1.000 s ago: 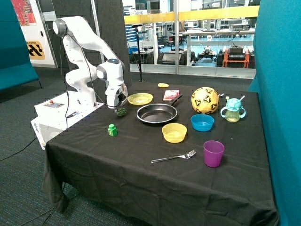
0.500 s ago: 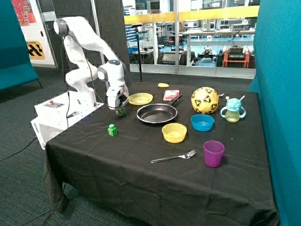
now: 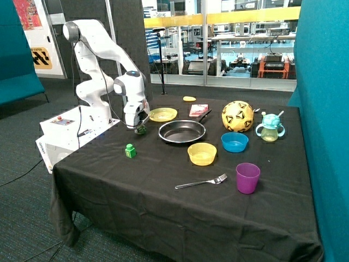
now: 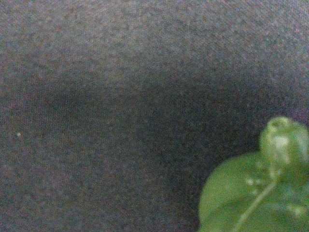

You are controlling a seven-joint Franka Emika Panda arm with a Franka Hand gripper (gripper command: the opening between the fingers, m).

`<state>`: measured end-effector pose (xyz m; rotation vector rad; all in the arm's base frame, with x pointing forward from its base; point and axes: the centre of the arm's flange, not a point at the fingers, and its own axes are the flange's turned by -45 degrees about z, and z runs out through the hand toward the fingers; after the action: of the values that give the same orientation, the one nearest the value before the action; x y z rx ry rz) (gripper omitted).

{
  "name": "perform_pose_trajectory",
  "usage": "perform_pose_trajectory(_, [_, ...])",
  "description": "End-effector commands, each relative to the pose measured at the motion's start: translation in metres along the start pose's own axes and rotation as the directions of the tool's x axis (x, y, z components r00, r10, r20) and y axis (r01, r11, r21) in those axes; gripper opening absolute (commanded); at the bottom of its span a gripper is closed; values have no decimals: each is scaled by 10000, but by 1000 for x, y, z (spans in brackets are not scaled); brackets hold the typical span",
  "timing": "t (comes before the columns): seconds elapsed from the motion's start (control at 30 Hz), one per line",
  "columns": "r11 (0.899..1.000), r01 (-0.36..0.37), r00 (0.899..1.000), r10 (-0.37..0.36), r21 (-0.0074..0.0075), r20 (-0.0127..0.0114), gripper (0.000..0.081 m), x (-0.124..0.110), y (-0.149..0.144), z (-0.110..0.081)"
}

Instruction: Cook the capsicum and place it on a plate

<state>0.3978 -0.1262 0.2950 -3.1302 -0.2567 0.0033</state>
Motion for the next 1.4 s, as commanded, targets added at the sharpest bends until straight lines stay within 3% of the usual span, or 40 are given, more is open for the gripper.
perform_pose_trajectory(0.0, [10000,-33,10000,33,-11,-20,719,-1,-3,6])
perform_pose_trajectory(0.13, [10000,-39,10000,39,-11,-20,694,1,-4,7])
perform_pose_trajectory(0.2, [10000,-4,10000,4,-11,-20,642,3,-4,8])
perform_pose_trajectory(0.3, [10000,-75,10000,75,-11,-20,434,5,-4,8])
perform_pose_trajectory(0.37, [9999,-162,9999,162,-10,-20,137,5,-3,8])
perform_pose_trajectory(0.43, [9999,-154,9999,154,-10,-20,34,4,-4,9])
perform_pose_trajectory(1.0, [9986,-533,9986,533,-10,-20,0,-2,2,10])
perform_pose_trajectory(1.37, [9998,-221,9998,221,-10,-20,0,5,0,5])
